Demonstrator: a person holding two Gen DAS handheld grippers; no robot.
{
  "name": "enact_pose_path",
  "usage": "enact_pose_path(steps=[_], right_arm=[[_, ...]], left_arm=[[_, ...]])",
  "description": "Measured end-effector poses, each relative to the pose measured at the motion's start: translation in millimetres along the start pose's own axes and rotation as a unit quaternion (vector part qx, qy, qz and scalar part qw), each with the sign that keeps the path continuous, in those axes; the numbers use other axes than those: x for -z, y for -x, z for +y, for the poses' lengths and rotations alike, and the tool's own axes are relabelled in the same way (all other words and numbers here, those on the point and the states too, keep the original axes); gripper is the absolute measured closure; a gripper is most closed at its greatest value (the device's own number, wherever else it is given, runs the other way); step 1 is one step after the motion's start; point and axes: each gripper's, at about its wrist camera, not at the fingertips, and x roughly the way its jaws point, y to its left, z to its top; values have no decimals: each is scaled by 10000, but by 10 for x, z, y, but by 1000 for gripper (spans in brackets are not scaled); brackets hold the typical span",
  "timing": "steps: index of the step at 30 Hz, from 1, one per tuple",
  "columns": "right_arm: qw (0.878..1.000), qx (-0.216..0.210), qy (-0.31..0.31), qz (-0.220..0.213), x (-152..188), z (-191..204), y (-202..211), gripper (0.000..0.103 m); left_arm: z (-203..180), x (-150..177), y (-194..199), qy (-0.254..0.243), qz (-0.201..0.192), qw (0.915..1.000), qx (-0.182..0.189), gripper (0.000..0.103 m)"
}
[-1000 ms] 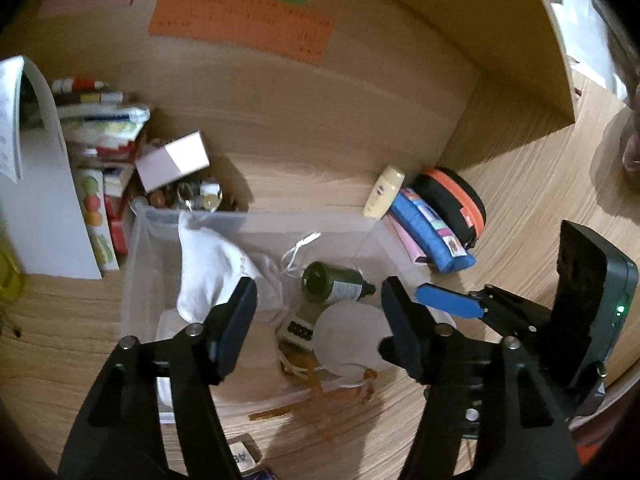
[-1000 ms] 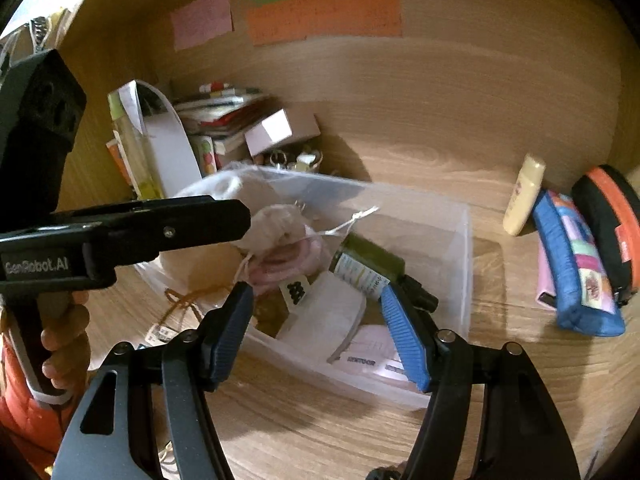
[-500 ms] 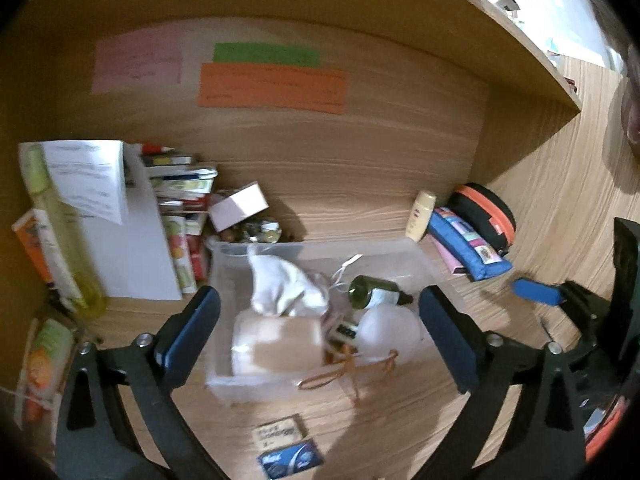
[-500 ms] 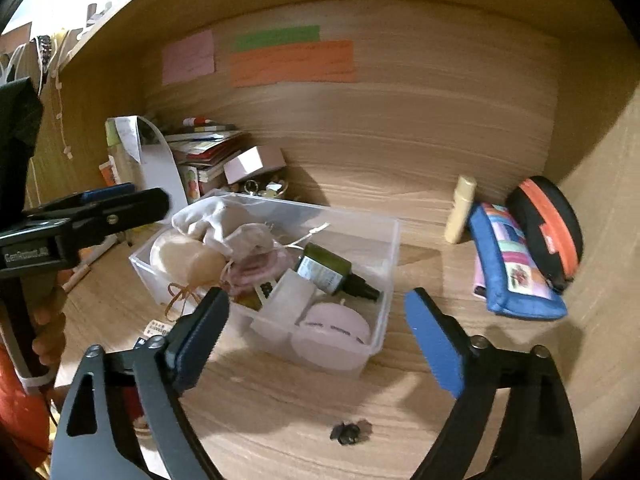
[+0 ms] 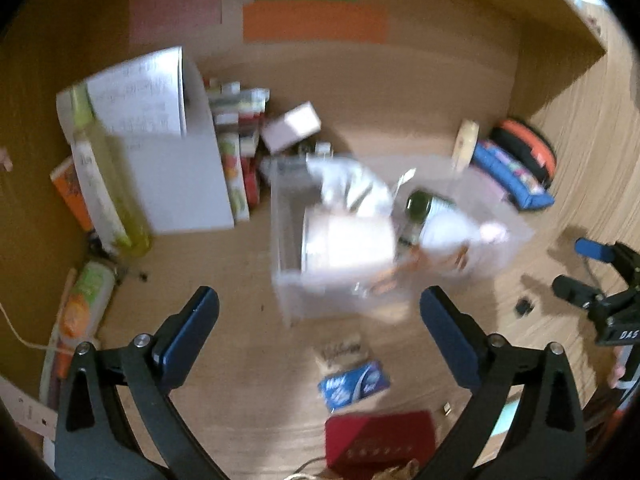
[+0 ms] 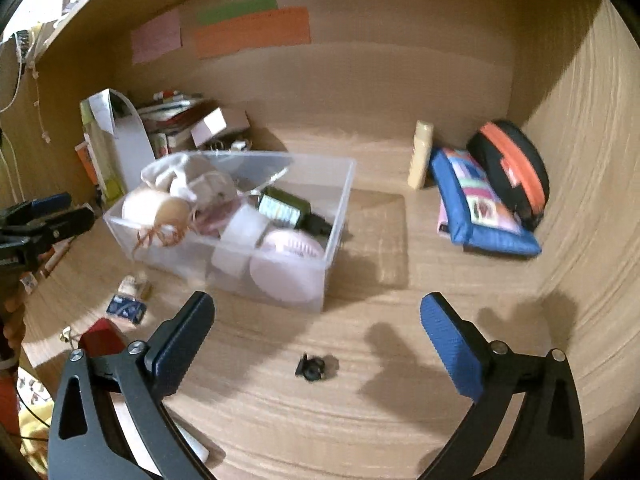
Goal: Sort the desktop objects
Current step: 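Grasp the black clip with the right tool while the left tool grasps the white eraser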
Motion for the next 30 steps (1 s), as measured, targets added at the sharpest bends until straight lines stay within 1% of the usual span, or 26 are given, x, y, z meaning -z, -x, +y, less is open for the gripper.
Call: enact_pose_path(steps=[6, 8, 11, 13, 15, 16, 17, 18, 19, 20, 21, 22, 25, 26, 27, 28, 30], right_arm=[[9986, 113, 248, 443, 232, 19, -197, 0], [9978, 136, 335, 550, 295, 25, -263, 0], [9975, 7, 382, 593, 365, 31, -325, 2], [9971, -12, 407, 639, 378, 45, -364, 6], [9967, -44, 445, 679, 376, 61, -395, 19], [9962, -68, 456, 737, 379, 69, -421, 22], [9959, -89, 457, 773, 390, 77, -439, 29], [9955, -125, 465, 821, 407, 90, -460, 32], [9951, -125, 481, 851, 423, 102, -474, 34], [9947, -103, 524, 878, 427, 118, -488, 41], [9944, -110, 553, 898, 433, 129, -496, 45], [9942, -138, 559, 911, 438, 137, -502, 46], [9941, -224, 516, 932, 426, 135, -522, 48], [9941, -235, 503, 930, 425, 137, -527, 50], [9942, -244, 499, 922, 421, 139, -533, 53], [9942, -259, 508, 910, 418, 148, -538, 55], [9942, -286, 525, 888, 415, 161, -538, 62]], left_arm=[[-2, 231, -305, -113, 755, 9971, 42, 1], [-29, 279, -367, -159, 882, 9960, 32, 1], [-63, 321, -440, -158, 944, 9954, 61, 1], [-81, 334, -486, -128, 993, 9949, 141, 1], [-97, 334, -552, -73, 1115, 9934, 272, 1], [-97, 326, -572, -43, 1134, 9931, 299, 1], [-93, 317, -594, 1, 1154, 9928, 319, 1], [-90, 313, -610, 30, 1179, 9925, 327, 2], [-79, 305, -628, 73, 1192, 9923, 323, 4], [-73, 300, -640, 95, 1208, 9921, 316, 11], [-66, 296, -658, 107, 1239, 9917, 312, 23], [-60, 296, -683, 111, 1299, 9909, 325, 27], [-73, 304, -694, 36, 1268, 9915, 290, 34], [-82, 309, -690, 10, 1248, 9918, 290, 39], [-92, 316, -685, -27, 1225, 9921, 284, 44], [-112, 328, -678, -95, 1197, 9924, 258, 46], [-131, 336, -672, -182, 1159, 9928, 246, 54]])
